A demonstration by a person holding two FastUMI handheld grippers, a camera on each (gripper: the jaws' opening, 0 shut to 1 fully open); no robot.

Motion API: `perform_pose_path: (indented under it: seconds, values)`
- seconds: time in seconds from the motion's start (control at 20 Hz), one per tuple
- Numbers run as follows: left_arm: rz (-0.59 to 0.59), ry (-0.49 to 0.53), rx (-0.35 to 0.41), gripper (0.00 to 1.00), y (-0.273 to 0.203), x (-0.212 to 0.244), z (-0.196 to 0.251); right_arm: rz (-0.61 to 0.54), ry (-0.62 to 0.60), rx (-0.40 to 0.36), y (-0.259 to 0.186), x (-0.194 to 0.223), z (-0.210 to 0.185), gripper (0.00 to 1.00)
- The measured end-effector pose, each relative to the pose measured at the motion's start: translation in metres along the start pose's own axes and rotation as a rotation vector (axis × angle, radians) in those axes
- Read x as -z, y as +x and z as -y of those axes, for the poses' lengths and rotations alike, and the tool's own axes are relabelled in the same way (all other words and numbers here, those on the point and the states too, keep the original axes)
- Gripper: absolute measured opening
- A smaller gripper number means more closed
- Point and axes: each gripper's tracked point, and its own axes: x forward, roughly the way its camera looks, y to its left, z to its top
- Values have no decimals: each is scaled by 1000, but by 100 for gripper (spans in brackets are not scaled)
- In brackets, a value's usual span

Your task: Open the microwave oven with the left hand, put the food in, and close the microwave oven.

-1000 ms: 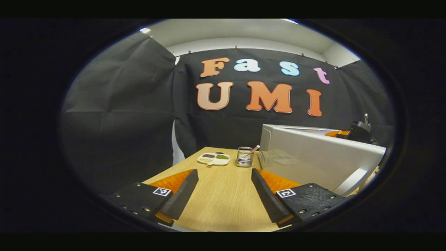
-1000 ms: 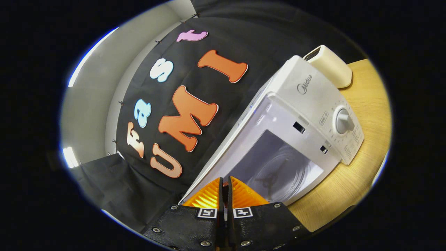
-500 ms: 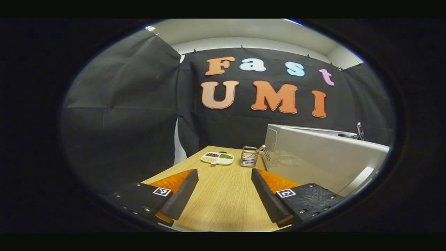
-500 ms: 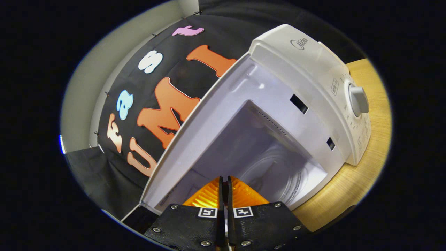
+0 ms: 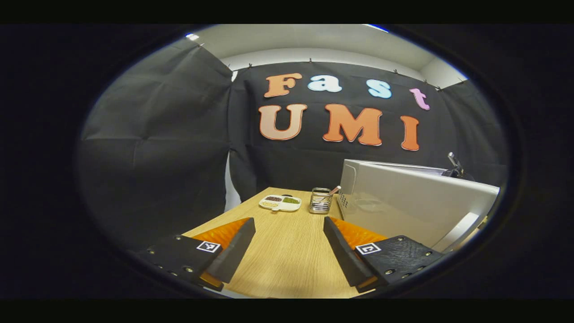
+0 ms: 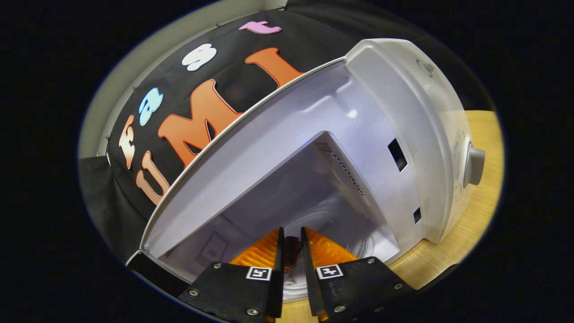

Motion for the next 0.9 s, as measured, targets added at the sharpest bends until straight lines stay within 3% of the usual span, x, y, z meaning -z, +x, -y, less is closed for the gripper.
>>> perform_pose_path:
  seconds: [0.05, 0.1, 0.15, 0.25, 0.35, 0.55, 0.9]
  values:
    - [1, 1, -2, 93, -1, -1, 1, -2, -30, -2, -5, 0, -2, 40]
    - [4, 2, -4, 92, -3, -1, 0, 0, -71, 2, -7, -1, -3, 45]
    - [7, 4, -5, 93, -4, -3, 1, 4, -118, 3, -11, -2, -2, 62]
    - [9, 8, -4, 93, -9, -4, 2, 10, -197, 5, -21, -4, 0, 80]
    - [11, 11, 1, 93, -12, -5, 6, 19, -245, -4, -33, -10, -1, 93]
    - [19, 9, 11, 93, -19, -9, 13, 2, -322, -59, -61, -21, -10, 95]
    - [24, 17, 25, 93, -27, -11, 20, 24, -532, -88, -127, -69, -7, 95]
